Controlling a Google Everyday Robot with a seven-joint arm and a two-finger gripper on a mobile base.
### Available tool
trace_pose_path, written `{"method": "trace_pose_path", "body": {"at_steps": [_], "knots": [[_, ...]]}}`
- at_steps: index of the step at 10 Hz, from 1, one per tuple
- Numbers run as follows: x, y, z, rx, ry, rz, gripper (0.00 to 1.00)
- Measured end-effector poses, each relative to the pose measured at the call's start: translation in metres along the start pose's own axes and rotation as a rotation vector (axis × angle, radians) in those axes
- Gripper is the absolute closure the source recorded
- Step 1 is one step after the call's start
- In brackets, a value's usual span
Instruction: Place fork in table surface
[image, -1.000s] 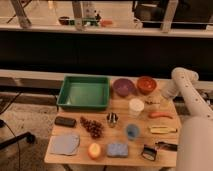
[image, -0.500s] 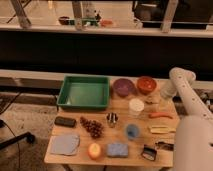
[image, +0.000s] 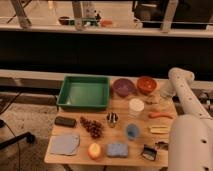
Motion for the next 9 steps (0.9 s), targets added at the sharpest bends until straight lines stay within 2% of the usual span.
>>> {"method": "trace_pose_path", "body": {"at_steps": [5,7,9], "knots": [[0.0014,-0.0032,0.0024,-0.005,-0.001,0.011,0.22],[0.0025,-0.0029,0.0028,-0.008,-0.001,0.012,0.37],[0.003,-0.0012,0.0034,-0.017,-0.002,0.011,0.41]]}}
